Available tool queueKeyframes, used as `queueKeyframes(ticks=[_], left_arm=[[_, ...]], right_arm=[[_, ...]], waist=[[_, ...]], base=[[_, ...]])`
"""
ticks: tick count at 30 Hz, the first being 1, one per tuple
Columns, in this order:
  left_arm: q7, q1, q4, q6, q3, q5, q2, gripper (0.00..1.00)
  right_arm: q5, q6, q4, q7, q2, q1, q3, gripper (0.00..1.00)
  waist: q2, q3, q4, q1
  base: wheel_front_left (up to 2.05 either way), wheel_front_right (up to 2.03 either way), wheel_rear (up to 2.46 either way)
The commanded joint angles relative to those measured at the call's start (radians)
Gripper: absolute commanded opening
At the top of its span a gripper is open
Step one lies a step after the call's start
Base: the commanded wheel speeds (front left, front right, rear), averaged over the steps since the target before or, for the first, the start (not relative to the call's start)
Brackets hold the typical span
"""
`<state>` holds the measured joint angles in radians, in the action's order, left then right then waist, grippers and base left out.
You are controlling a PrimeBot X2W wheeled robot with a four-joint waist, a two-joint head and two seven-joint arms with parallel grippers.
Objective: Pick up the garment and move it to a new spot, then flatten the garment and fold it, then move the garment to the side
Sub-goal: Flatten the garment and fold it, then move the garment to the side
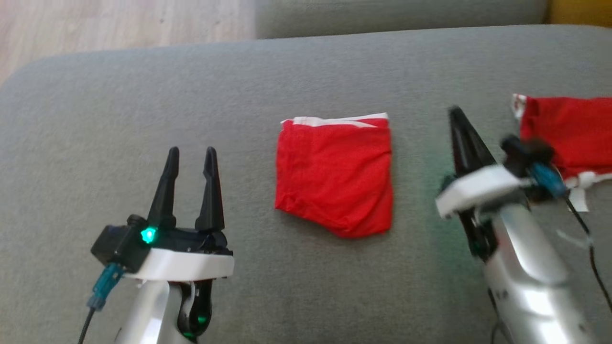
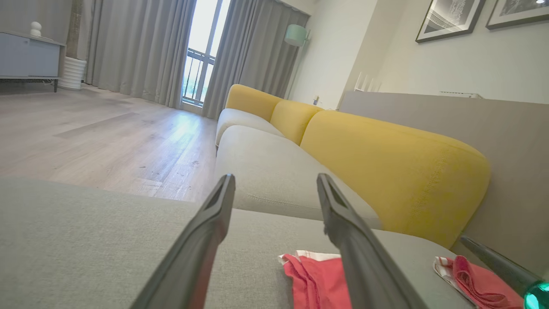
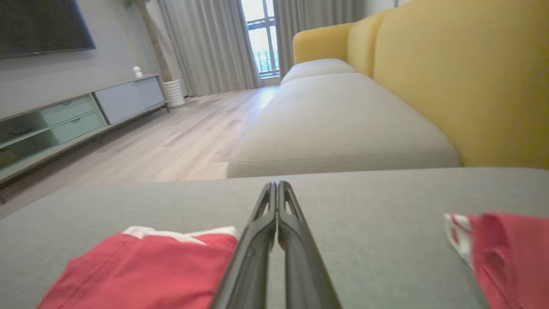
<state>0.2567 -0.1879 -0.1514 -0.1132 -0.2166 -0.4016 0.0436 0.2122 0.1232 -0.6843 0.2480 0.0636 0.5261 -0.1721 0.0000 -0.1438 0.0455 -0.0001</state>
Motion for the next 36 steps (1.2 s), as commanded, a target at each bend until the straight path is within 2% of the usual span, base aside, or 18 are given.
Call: queueKeyframes(ticks=[1,8,9,10,11,16,26,34,36], left_arm=[[0.005,-0.009,0.037,-0.001,0.035,0.016,0.007,1.0],[0.005,0.0,0.024,-0.005,0.028,0.034,0.007,1.0],[0.005,0.003,0.025,-0.006,0.029,0.031,0.007,1.0],[0.005,0.009,0.026,-0.007,0.032,0.028,0.007,1.0],[0.005,0.016,0.027,-0.008,0.038,0.027,0.007,1.0],[0.005,0.035,0.025,-0.01,0.055,0.026,0.007,1.0],[0.005,0.03,0.025,-0.011,0.054,0.021,0.007,1.0],[0.005,-0.001,0.017,-0.013,0.03,0.014,0.007,1.0],[0.005,-0.019,0.013,-0.013,0.012,0.008,0.007,1.0]], right_arm=[[-0.012,0.008,0.067,0.012,-0.013,-0.041,0.023,0.0],[-0.039,0.008,0.199,0.013,-0.013,-0.182,0.081,0.0],[-0.035,0.008,0.219,0.013,-0.013,-0.204,0.083,0.16],[-0.029,0.008,0.241,0.013,-0.013,-0.224,0.083,0.97],[-0.018,0.008,0.26,0.013,-0.013,-0.243,0.082,1.0],[0.007,0.008,0.324,0.013,-0.013,-0.298,0.076,1.0],[-0.008,0.008,0.362,-0.007,-0.013,-0.316,0.072,1.0],[0.0,0.008,0.347,-0.107,-0.013,-0.254,-0.007,1.0],[0.062,0.008,0.296,-0.16,-0.013,-0.225,-0.032,1.0]], waist=[[0.0,0.021,-0.028,0.0001],[0.0,0.04,-0.057,0.0001],[0.0,0.044,-0.061,0.0001],[0.0,0.047,-0.067,0.0001],[0.0,0.049,-0.073,0.0001],[0.0,0.052,-0.087,0.0001],[0.0,0.036,-0.067,0.0001],[0.0,-0.039,-0.016,0.0001],[0.0,-0.065,0.015,0.0001]], base=[[0.0,0.0,0.0],[0.0,0.0,0.0],[0.0,0.0,0.0],[0.0,0.0,0.0],[0.0,0.0,0.0],[0.0,0.0,0.0],[0.0,0.0,0.0],[0.0,0.0,0.0],[0.0,0.0,0.0]])
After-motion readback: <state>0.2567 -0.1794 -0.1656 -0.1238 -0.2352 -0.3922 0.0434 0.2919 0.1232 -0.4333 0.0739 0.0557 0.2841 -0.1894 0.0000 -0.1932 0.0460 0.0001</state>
